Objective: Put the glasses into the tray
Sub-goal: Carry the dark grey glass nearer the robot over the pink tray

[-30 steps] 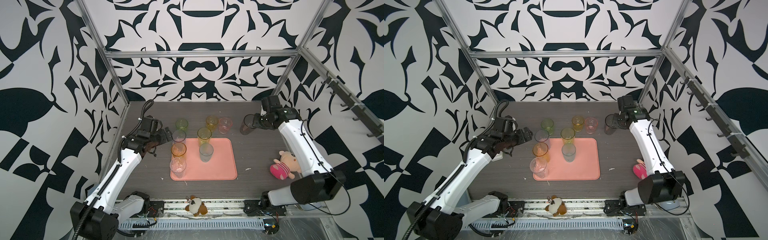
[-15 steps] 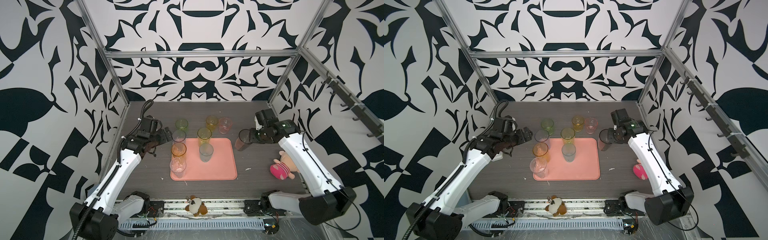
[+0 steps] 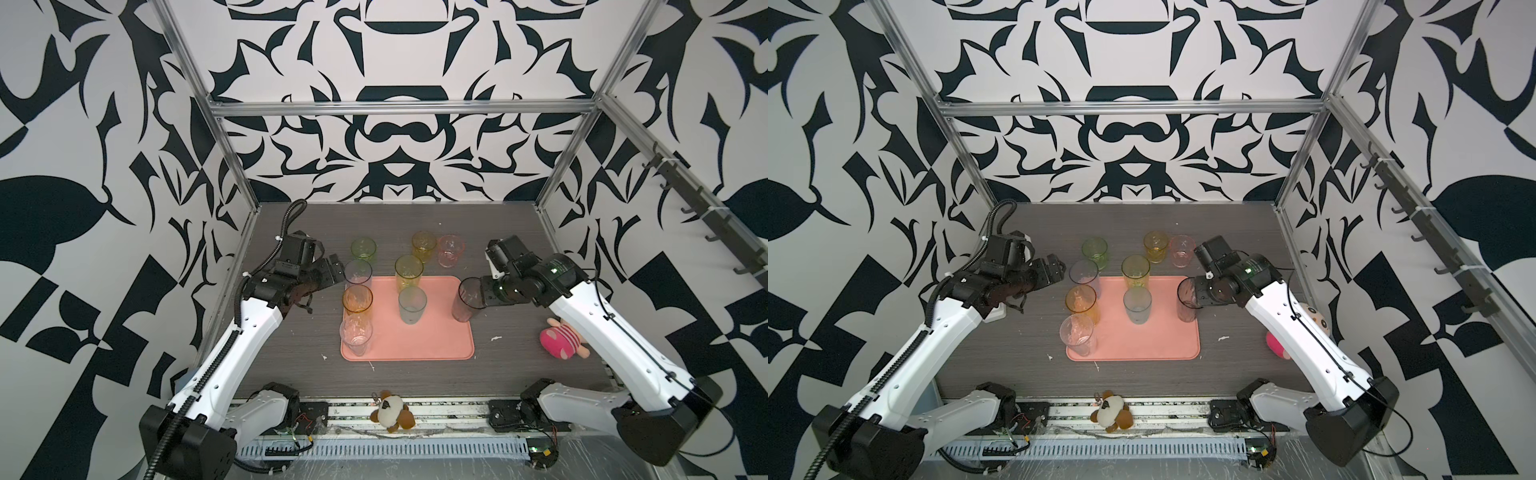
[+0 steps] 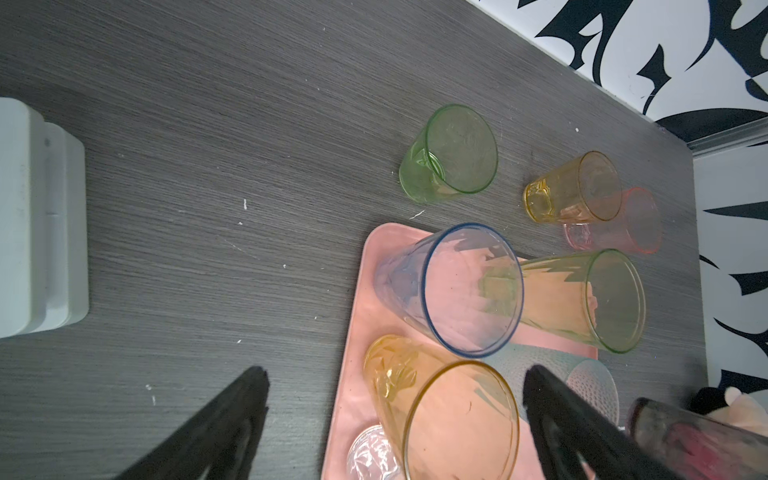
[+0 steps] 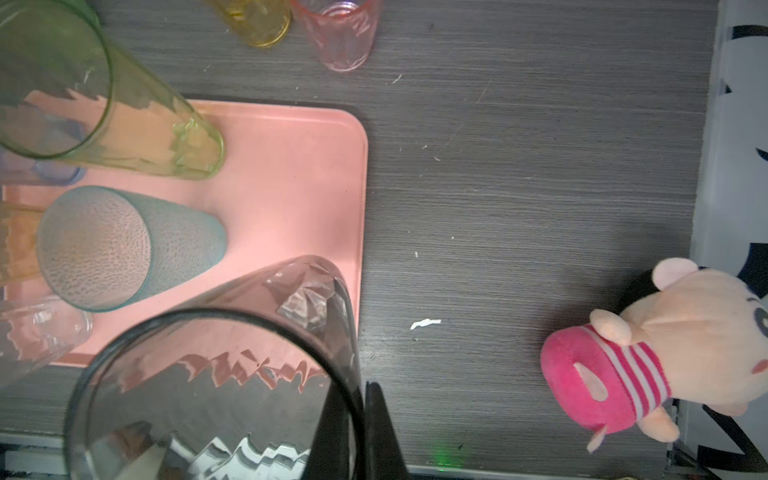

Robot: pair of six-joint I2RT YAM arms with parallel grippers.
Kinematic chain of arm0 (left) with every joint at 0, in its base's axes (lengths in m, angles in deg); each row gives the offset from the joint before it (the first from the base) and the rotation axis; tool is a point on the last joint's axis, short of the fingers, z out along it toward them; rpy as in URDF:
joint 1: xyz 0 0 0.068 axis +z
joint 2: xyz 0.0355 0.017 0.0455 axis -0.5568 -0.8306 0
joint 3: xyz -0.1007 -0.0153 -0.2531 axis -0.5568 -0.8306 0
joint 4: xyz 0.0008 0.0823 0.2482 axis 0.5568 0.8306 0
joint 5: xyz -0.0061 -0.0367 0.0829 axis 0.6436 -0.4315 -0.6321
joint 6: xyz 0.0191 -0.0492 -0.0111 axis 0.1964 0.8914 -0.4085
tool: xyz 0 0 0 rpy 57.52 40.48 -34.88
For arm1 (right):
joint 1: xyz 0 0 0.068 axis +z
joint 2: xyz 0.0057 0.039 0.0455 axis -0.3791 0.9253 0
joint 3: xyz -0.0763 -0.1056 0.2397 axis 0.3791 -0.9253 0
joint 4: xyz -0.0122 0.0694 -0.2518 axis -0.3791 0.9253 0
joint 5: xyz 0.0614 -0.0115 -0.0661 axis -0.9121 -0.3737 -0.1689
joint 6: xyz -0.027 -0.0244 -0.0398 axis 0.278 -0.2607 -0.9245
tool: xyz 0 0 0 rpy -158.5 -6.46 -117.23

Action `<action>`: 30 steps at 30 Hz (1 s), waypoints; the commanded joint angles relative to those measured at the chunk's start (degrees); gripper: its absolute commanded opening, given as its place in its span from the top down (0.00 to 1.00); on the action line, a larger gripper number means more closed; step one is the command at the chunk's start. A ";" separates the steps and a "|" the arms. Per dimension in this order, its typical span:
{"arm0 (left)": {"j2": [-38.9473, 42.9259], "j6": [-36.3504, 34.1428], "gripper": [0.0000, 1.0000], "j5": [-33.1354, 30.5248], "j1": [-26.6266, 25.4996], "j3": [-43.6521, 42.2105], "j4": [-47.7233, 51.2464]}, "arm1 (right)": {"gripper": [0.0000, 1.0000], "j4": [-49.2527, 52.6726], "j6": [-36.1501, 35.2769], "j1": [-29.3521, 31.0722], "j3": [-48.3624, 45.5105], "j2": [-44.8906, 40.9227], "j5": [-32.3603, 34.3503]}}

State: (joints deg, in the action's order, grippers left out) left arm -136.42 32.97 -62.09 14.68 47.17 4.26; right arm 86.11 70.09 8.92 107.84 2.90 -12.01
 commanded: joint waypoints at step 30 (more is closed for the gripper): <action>0.85 0.50 0.01 1.28 -0.18 -1.96 -1.37 | 1.00 -11.89 15.76 24.45 -5.82 7.41 5.52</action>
State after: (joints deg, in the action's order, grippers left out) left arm -136.42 33.02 -61.32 14.68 46.23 2.97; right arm 76.50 84.06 32.40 100.87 10.47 -8.43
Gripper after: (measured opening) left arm 0.994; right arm 0.049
